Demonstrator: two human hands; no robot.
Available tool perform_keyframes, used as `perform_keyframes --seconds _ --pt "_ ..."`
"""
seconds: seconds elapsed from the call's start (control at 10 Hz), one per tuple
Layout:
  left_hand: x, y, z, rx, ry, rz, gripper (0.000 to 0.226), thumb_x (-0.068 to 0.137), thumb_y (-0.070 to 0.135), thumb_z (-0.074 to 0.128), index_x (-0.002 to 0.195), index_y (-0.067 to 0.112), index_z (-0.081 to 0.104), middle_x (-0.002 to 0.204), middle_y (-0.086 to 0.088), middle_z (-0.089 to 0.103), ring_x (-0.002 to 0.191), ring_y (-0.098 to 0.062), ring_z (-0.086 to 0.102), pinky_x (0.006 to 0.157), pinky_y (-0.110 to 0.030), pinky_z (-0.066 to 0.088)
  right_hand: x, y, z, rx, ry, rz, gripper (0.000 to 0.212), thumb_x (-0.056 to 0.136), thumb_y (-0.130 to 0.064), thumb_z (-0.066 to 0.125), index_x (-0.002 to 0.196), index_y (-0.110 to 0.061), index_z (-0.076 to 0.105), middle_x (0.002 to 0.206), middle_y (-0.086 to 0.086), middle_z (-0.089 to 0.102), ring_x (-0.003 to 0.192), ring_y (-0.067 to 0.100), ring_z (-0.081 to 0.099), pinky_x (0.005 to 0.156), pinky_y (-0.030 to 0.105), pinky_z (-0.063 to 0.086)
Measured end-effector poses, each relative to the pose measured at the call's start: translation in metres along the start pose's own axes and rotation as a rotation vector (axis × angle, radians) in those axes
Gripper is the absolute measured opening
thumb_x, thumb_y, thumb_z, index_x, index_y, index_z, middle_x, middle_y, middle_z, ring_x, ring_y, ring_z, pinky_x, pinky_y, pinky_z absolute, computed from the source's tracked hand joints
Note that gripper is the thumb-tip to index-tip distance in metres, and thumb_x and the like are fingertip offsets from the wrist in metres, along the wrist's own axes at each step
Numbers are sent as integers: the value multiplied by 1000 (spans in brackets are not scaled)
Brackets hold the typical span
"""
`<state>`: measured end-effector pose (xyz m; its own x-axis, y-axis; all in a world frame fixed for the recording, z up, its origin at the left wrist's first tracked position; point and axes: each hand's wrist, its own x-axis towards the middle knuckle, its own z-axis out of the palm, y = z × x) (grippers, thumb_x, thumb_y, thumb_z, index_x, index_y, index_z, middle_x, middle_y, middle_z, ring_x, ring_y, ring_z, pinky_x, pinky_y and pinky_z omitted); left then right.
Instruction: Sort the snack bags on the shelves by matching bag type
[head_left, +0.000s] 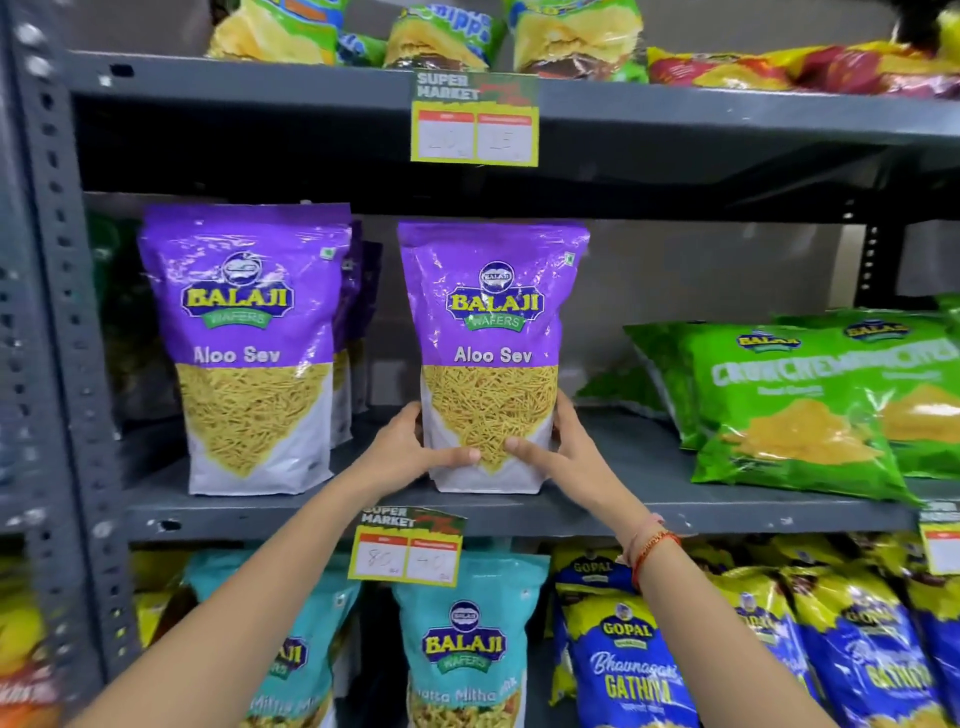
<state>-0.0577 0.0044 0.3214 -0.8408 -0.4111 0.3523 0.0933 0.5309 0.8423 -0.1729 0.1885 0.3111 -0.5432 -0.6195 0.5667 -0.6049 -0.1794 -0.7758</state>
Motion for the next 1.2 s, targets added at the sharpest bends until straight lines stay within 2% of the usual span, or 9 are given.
perform_keyframes --seconds 0.1,0.2,0.3,0.5,0.9,1.0,1.1,1.2 --pt "-3 -1 -4 50 4 12 103 36 61 86 124 27 45 125 8 61 113 -12 58 101 -39 45 1 2 -2 -18 -43 32 64 78 -30 72 120 -55 31 122 -28 52 108 -18 53 96 16 44" --pt "-4 0 -7 140 -72 23 96 53 44 87 133 26 36 124 14 50 114 -9 50 96 -26 39 1 9 -12 -87 -96 92 88 68 -36 81 135 -46 26 130 -13 55 118 5 56 100 28 46" --pt "-4 -4 -10 105 -175 30 97 55 32 88 134 29 33 128 12 52 120 -8 49 97 -23 37 -2 13 -19 -190 -160 159 112 60 -29 88 144 -39 14 125 -6 56 110 11 60 94 28 50" --pt "5 -11 -6 69 -208 44 99 47 39 89 129 36 34 133 8 55 117 -8 55 104 -35 43 -1 18 -22 -234 -92 197 106 60 -23 88 144 -24 23 125 4 56 104 19 64 92 34 52" --pt "7 -13 -7 113 -242 12 110 43 48 89 134 35 29 134 9 54 119 -9 55 106 -39 42 -4 15 -23 -231 -75 212 108 56 -27 90 142 -26 25 129 5 56 108 19 63 98 43 51" --pt "2 -6 -7 200 -246 7 115 48 55 84 141 31 20 142 11 44 126 -10 46 109 -35 36 -9 5 -18 -254 -6 140 107 60 -29 87 144 -25 22 123 -11 52 107 10 57 95 33 48" --pt "-1 4 -9 200 -149 68 108 62 51 78 145 27 12 137 19 35 127 -5 36 105 -25 29 -16 -6 -19 -231 169 33 100 64 -31 83 145 -20 26 124 -7 50 108 12 54 90 29 44" --pt "-1 15 -12 287 112 212 107 66 63 68 147 23 10 155 3 25 142 -15 23 116 -40 22 -26 -20 -25 -206 420 -124 86 61 -43 76 137 -22 40 125 1 55 105 12 58 88 31 51"
